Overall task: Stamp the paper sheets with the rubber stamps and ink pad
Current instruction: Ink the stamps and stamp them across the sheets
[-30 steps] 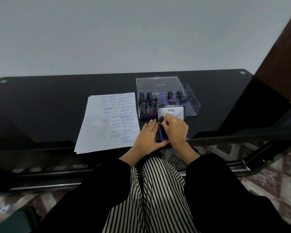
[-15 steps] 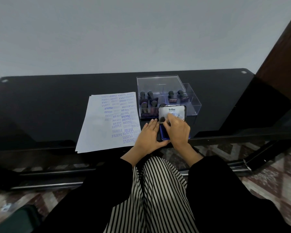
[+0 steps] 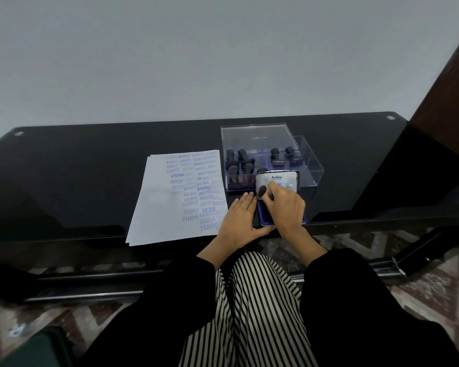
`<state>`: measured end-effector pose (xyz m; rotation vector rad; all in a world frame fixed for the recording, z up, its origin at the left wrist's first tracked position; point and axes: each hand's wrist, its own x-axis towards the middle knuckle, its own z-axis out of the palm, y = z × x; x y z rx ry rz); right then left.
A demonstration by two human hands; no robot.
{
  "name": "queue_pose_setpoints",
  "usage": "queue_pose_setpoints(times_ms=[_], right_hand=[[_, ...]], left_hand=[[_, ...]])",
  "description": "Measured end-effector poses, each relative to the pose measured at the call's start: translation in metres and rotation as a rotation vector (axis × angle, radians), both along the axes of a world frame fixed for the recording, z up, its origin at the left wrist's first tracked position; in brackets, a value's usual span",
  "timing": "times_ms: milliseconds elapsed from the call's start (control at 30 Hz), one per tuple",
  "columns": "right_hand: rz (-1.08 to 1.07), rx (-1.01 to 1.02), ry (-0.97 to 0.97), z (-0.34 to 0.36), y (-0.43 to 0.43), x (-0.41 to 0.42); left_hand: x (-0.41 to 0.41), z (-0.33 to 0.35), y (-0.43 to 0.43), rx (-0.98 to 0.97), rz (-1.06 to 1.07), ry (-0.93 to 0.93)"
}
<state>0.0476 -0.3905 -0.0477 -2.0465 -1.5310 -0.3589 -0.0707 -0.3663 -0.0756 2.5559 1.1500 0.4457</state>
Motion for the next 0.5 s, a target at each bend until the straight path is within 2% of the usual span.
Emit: queue_pose_setpoints(times_ms=[167,333,500], right_hand=[[0.002,-0.212,-0.054,0.012,0.009,0.007],[0.059,-0.128,0.01,0.028,0.022,-0.013],[0.156,-0.113,0.037,0.047,0.044,-0.056]], left_hand=[[-0.007,0.011,0.002,-0.067,-0.025,-0.078],[-0.043,0.032,0.022,0.005,0.032,-0.284],[-0.103,0.039,0.05,0.106,0.201,-0.381]])
